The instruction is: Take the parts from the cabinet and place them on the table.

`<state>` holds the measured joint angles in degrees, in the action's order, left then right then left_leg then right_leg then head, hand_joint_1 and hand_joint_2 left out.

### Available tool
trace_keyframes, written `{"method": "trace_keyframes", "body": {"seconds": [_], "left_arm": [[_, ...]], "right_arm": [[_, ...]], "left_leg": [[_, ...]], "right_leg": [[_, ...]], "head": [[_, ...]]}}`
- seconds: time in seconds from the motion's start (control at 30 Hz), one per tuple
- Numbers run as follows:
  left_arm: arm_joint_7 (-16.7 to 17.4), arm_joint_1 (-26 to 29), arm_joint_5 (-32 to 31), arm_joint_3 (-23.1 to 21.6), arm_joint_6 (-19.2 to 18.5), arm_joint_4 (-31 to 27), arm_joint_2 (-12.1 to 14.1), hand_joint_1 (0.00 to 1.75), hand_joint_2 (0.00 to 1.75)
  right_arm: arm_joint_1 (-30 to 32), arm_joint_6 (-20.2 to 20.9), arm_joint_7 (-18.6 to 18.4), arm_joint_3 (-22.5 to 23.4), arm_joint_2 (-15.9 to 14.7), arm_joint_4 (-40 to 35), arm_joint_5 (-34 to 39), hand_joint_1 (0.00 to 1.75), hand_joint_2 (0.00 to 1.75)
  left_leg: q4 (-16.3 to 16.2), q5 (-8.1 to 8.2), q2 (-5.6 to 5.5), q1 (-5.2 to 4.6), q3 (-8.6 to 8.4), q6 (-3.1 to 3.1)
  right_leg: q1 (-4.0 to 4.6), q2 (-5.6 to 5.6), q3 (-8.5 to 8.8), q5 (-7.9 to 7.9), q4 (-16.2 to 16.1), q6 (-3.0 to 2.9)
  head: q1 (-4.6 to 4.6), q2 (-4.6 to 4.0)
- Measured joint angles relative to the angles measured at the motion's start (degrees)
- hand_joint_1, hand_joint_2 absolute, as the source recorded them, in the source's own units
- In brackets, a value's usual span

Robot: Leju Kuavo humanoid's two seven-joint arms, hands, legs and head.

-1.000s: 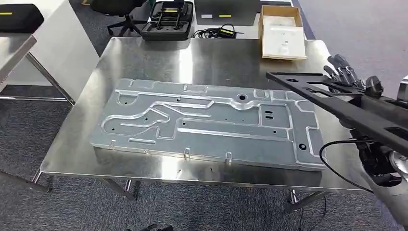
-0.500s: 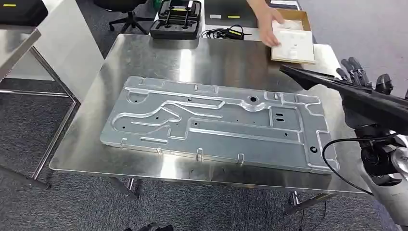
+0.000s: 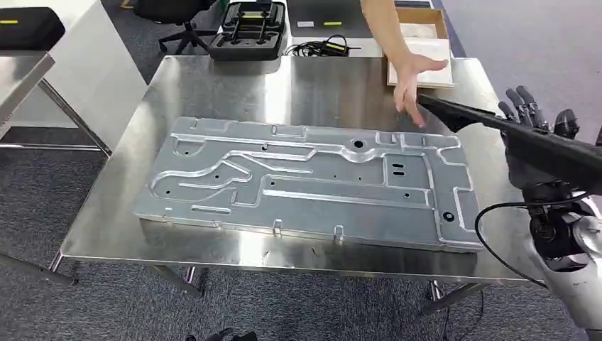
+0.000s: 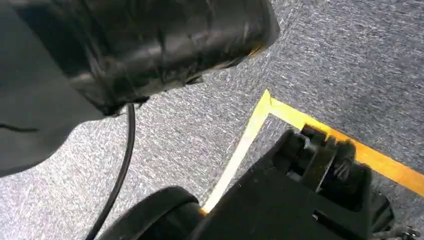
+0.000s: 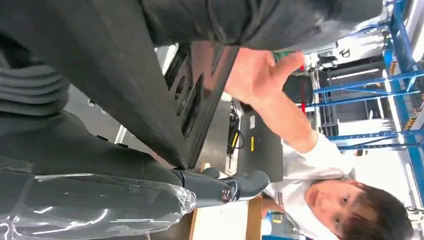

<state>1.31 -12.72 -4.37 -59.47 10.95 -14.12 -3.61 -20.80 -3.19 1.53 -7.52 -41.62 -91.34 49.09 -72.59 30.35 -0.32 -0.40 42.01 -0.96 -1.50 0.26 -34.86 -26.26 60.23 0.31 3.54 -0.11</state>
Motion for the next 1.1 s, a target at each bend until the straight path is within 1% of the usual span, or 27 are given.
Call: {"method": "trace_keyframes", "body": {"seconds": [0.07, 0.1, 0.13, 0.17, 0.23, 0.27, 0.3, 0.33, 0.4, 0.43, 0.47, 0.5, 0.57, 0.6, 0.63, 0.67, 0.73, 0.77, 0.8, 0.83, 0.9, 0.93, 0.97, 1.0, 1.03, 1.07, 1.1], "left_arm": [[0.0, -0.1, -0.1, 0.0, 0.0, 0.0, 0.0, 0.0, 0.0], [0.1, -0.2, -0.2, 0.1, 0.0, 0.0, 0.0, 0.0, 0.0], [0.1, -0.3, -0.2, 0.1, 0.0, 0.0, 0.0, 0.0, 0.0], [0.1, -0.2, -0.3, 0.1, -0.1, 0.0, 0.0, 0.0, 0.0], [0.2, -0.2, -0.3, 0.1, -0.2, 0.0, 0.0, 0.0, 0.0], [0.2, -0.2, -0.3, 0.2, -0.2, 0.0, 0.0, 0.0, 0.0], [0.2, -0.3, -0.4, 0.2, -0.3, 0.0, 0.0, 0.0, 0.0], [0.2, -0.4, -0.5, 0.2, -0.3, 0.0, 0.0, 0.0, 0.0], [0.1, -0.4, -0.7, 0.3, -0.5, 0.0, -0.1, 0.0, 0.0], [0.1, -0.3, -0.8, 0.3, -0.5, 0.0, -0.1, 0.0, 0.0], [0.1, -0.2, -0.8, 0.4, -0.5, 0.0, -0.1, 0.0, 0.0], [0.1, -0.2, -0.8, 0.4, -0.5, 0.0, -0.1, 0.0, 0.0], [0.1, -0.3, -0.9, 0.5, -0.5, 0.0, -0.1, 0.0, 0.0], [0.1, -0.3, -1.0, 0.5, -0.5, 0.0, -0.1, 0.0, 0.0], [0.1, -0.4, -1.0, 0.5, -0.5, 0.0, -0.1, 0.0, 0.0], [0.2, -0.4, -1.1, 0.5, -0.5, 0.0, -0.1, 0.0, 0.0], [0.2, -0.2, -1.1, 0.5, -0.5, 0.0, -0.1, 0.0, 0.0], [0.2, -0.2, -1.1, 0.5, -0.5, 0.0, -0.1, 0.0, 0.0], [0.2, -0.3, -1.1, 0.5, -0.5, 0.0, -0.1, 0.0, 0.0], [0.2, -0.3, -1.1, 0.5, -0.5, 0.0, -0.1, 0.0, 0.0], [0.2, -0.3, -1.1, 0.5, -0.5, 0.0, -0.1, 0.0, 0.0], [0.2, -0.2, -1.1, 0.5, -0.5, 0.0, -0.1, 0.0, 0.0], [0.2, -0.2, -1.1, 0.5, -0.5, 0.0, -0.1, 0.0, 0.0], [0.2, -0.2, -1.2, 0.5, -0.5, 0.0, -0.1, 0.0, 0.0], [0.2, -0.2, -1.2, 0.5, -0.5, 0.0, -0.1, 0.0, 0.0], [0.2, -0.2, -1.2, 0.5, -0.5, 0.0, -0.1, 0.0, 0.0], [0.2, -0.2, -1.2, 0.5, -0.6, 0.0, -0.1, 0.0, 0.0]], "right_arm": [[0.0, -0.1, -0.3, 0.0, 0.0, 0.0, -0.6, 0.0, 0.0], [-0.1, -0.2, -0.3, 0.0, 0.1, 0.0, -0.7, 0.0, 0.0], [-0.2, -0.3, -0.3, 0.1, 0.1, 0.1, -0.8, 0.0, 0.0], [-0.1, -0.3, -0.5, 0.1, 0.2, 0.2, -1.0, 0.0, 0.0], [-0.1, -0.1, -0.8, 0.1, 0.3, 0.3, -1.2, 0.0, 0.0], [-0.1, 0.0, -0.9, 0.1, 0.3, 0.3, -1.5, 0.0, 0.0], [-0.2, 0.1, -1.0, 0.1, 0.3, 0.4, -1.6, 0.0, 0.0], [-0.5, 0.1, -1.1, 0.1, 0.3, 0.4, -1.7, 0.0, 0.0], [-0.7, 0.2, -1.2, 0.1, 0.3, 0.4, -1.7, 0.0, 0.0], [-0.7, 0.2, -1.2, 0.1, 0.3, 0.5, -1.7, 0.0, 0.0], [-0.7, 0.2, -1.3, 0.1, 0.4, 0.6, -1.7, 0.0, 0.0], [-0.8, 0.2, -1.3, 0.1, 0.5, 0.7, -1.7, 0.0, 0.0], [-1.1, 0.2, -1.3, 0.1, 0.6, 0.7, -1.7, 0.0, 0.0], [-1.4, 0.2, -1.3, 0.1, 0.8, 0.9, -1.8, 0.0, 0.0], [-1.6, 0.2, -1.3, 0.0, 0.8, 0.9, -1.8, 0.0, 0.0], [-1.4, 0.2, -1.4, 0.0, 0.9, 1.0, -1.8, 0.0, 0.0], [-1.0, 0.2, -1.4, -0.1, 0.9, 1.3, -1.8, 0.0, 0.0], [-0.9, 0.2, -1.4, -0.1, 0.9, 1.5, -1.9, 0.0, 0.0], [-0.9, 0.2, -1.4, -0.1, 0.9, 1.6, -1.9, 0.0, 0.0], [-0.9, 0.2, -1.4, -0.1, 0.9, 1.7, -1.9, 0.0, 0.0], [-0.9, 0.2, -1.4, -0.1, 1.0, 1.7, -1.9, 0.0, 0.0], [-0.8, 0.2, -1.4, -0.1, 1.0, 1.7, -1.9, 0.0, 0.0], [-0.6, 0.3, -1.4, -0.2, 1.1, 1.8, -1.9, 0.0, 0.0], [-0.5, 0.3, -1.4, -0.2, 1.2, 1.9, -1.9, 0.0, 0.0], [-0.5, 0.4, -1.4, -0.2, 1.3, 1.9, -1.9, 0.0, 0.0], [-0.5, 0.5, -1.4, -0.2, 1.3, 1.9, -1.9, 0.0, 0.0], [-0.4, 0.6, -1.4, -0.2, 1.3, 1.9, -1.9, 0.0, 0.0]], "left_leg": [[10.2, -4.83, -0.11, -0.23, -4.96, -1.02], [12.6, -4.15, -0.15, -0.41, -6.11, -1.46], [13.3, -4.39, -0.11, -0.57, -6.35, -1.26], [13.3, -4.4, -0.1, -0.74, -6.31, -1.3], [14.0, -4.75, -0.09, -0.73, -6.53, -1.82], [15.2, -5.44, 0.09, -0.14, -7.18, -2.06], [15.7, -5.66, 0.04, -0.23, -7.48, -2.31], [15.7, -5.68, 0.04, -0.22, -7.49, -2.66], [15.6, -5.57, -0.1, -0.24, -7.47, -2.78], [15.5, -5.47, -0.22, -0.22, -7.48, -2.85], [15.4, -5.38, -0.39, -0.12, -7.52, -2.79], [15.2, -5.14, -0.57, 0.03, -7.52, -2.61], [14.1, -4.3, -0.85, 0.26, -7.54, -2.01], [13.7, -3.87, -0.96, 0.16, -7.27, -1.56], [12.7, -3.62, -1.08, -0.09, -6.83, -1.26], [12.9, -3.85, -1.12, -0.07, -6.65, -1.0], [12.9, -3.91, -1.13, -0.05, -6.63, -0.8], [12.7, -3.44, -1.08, -0.15, -6.46, -0.5], [11.4, -2.62, -0.75, -0.02, -5.88, -0.02], [8.1, -0.9, -0.53, 0.09, -4.32, 0.33], [-0.8, 2.36, -0.31, 0.34, 0.52, 0.73], [-3.8, 2.68, -0.26, 0.35, 2.45, 0.76], [-4.3, 1.75, -0.25, 0.35, 3.26, 0.65], [-2.3, -0.38, -0.25, 0.34, 2.8, 0.39], [1.6, -3.21, -0.26, 0.28, 1.33, -0.05], [7.3, -6.51, -0.33, 0.0, -1.03, -0.71], [11.3, -7.38, -0.65, -0.32, -2.53, -1.41]], "right_leg": [[0.08, 0.06, 0.18, -0.08, 0.0, 0.03], [0.07, 0.07, 0.11, -0.1, -0.1, 0.09], [0.31, 0.17, -0.06, -0.02, -0.1, 0.5], [-0.07, 0.15, -0.11, 0.09, -0.3, 0.74], [0.11, 0.2, 0.23, 0.38, -0.9, 1.56], [-0.09, 0.02, 0.06, -0.03, -0.6, 1.71], [-0.04, -0.13, -0.28, -0.93, 0.4, 1.74], [-0.05, -0.06, -1.83, -3.18, 3.8, 1.73], [-0.1, -0.06, -5.87, -6.83, 12.6, 2.06], [-0.17, -0.07, -7.19, -7.05, 15.0, 2.26], [-0.28, -0.09, -7.27, -6.01, 14.8, 2.46], [-0.45, -0.11, -6.11, -3.69, 12.0, 2.67], [-0.83, -0.32, -1.98, 1.54, 3.0, 3.0], [-0.58, -0.43, -1.2, 0.12, 1.7, 3.0], [-0.3, -0.26, -0.31, -0.02, -0.1, 2.43], [-0.24, -0.32, -0.68, -0.09, 0.4, 1.94], [-0.19, -0.32, -0.78, -0.11, 0.4, 1.67], [-0.53, -0.47, -0.43, -0.05, 0.2, 1.41], [-0.57, -0.56, -0.14, -0.15, 0.0, 1.0], [-0.58, -0.7, -0.05, -0.27, 0.0, 0.78], [-0.51, -0.75, 0.0, -0.47, 0.0, 0.5], [-0.46, -0.74, 0.06, -0.55, 0.1, 0.38], [-0.39, -0.67, 0.23, -0.71, 0.1, 0.27], [-0.31, -0.56, 0.43, -0.88, 0.1, 0.2], [-0.22, -0.41, 0.72, -1.09, 0.1, 0.22], [-0.18, -0.31, 1.08, -1.34, 0.0, 0.23], [-0.31, -0.26, 1.29, -1.5, -0.1, 0.29]], "head": [[0.0, 0.0], [-0.11, 0.0], [-0.09, 0.0], [0.0, 0.0], [0.0, 0.0], [-0.15, 0.0], [-0.2, 0.0], [-0.26, 0.0], [-0.24, 0.0], [-0.26, 0.0], [-0.26, 0.0], [-0.28, 0.0], [-0.28, 0.0], [-0.28, 0.0], [-0.37, 0.0], [-0.09, 0.0], [-0.07, 0.0], [-0.26, 0.0], [0.02, 0.0], [0.3, 0.0], [0.24, 0.0], [0.28, 0.0], [0.26, 0.0], [0.26, 0.0], [0.28, 0.0], [0.26, 0.0], [0.22, 0.0]]}}
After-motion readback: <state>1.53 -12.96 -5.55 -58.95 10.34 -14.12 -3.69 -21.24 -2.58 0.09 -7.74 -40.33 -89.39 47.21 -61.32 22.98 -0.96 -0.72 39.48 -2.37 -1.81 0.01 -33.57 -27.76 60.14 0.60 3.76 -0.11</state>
